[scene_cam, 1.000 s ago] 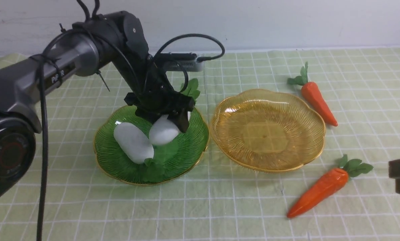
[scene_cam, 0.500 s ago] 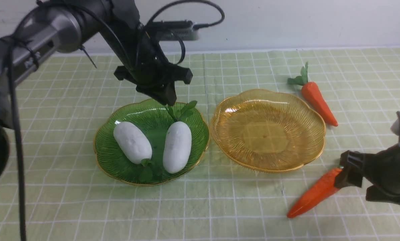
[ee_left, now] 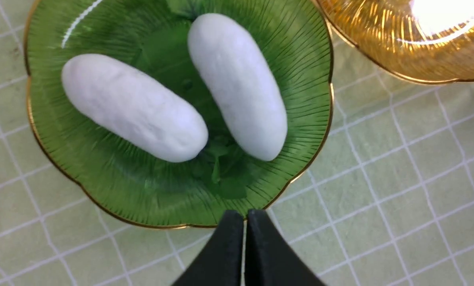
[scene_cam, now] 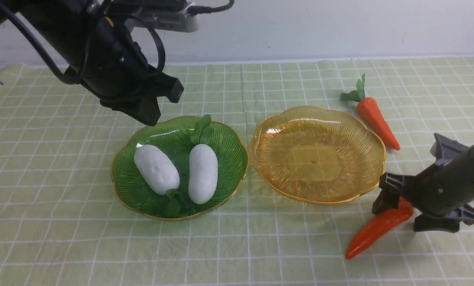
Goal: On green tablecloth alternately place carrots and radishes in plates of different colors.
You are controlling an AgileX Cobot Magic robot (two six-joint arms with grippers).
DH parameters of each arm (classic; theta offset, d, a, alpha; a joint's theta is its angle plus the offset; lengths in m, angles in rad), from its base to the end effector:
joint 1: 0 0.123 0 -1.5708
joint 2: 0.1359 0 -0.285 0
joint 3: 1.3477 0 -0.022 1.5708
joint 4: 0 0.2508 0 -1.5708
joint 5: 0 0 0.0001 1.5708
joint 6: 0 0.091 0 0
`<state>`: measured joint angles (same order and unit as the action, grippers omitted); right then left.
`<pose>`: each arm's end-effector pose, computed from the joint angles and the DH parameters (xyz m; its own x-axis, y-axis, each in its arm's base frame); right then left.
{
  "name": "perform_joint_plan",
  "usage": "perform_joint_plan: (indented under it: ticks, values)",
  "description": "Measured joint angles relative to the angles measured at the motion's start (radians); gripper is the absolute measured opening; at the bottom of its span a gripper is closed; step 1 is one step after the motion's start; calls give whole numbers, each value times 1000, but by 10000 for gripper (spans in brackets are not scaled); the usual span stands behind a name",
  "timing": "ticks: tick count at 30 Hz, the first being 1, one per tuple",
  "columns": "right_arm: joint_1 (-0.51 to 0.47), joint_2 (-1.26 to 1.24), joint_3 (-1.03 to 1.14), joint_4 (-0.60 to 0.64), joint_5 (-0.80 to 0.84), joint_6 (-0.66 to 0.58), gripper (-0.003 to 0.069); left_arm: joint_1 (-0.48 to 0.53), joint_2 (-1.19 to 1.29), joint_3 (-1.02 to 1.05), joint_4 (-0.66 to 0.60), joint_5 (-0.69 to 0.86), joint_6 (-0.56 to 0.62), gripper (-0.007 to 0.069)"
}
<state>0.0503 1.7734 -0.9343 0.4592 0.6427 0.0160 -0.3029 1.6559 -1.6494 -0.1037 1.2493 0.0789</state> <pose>0.3110 0.0399 0.1511 -0.9403 0.3222 -0.1095 0.2724 0.9055 0.3255 0.3277 -0.1118 0.3599 -0.8614 0.3172 -0.3967 0.3737 0.9247 -0.0721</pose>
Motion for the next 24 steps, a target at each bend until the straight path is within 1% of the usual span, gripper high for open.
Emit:
perform_joint_plan:
  ticks: [2, 5, 6, 10, 13, 15, 16, 18, 19, 21, 24]
  values:
    - [0, 7, -10, -4, 9, -16, 545, 0, -3, 2, 6, 0, -3, -8]
    - [-7, 13, -26, -22, 50, -42, 344, 0, -3, 3, 9, 1, -6, -8]
    - [-17, 12, -34, -40, 78, -51, 332, 0, -3, 3, 9, 1, -6, -8]
    - [-58, -49, -64, -68, 180, -51, 349, 0, -3, 3, 9, 1, -6, -8]
    - [-66, -125, -105, -32, 198, -58, 349, 0, -3, 3, 4, 1, -6, -8]
    - [-47, -161, -163, 34, 177, -106, 349, 0, -3, 5, -7, 1, -6, -8]
    - [-41, -163, -170, 48, 170, -122, 349, 0, -3, 6, -11, 1, -6, -8]
    - [7, -139, -274, 120, 139, -223, 349, 0, -17, 26, -21, 1, -6, -8]
    - [28, -113, -320, 146, 137, -254, 349, 0, -25, 36, -25, 1, -6, -8]
    - [59, -58, -393, 179, 141, -285, 349, 0, -48, 55, -33, 1, -6, -8]
    - [102, 78, -535, 194, 187, -297, 349, 0, -105, 99, -46, 1, -6, -8]
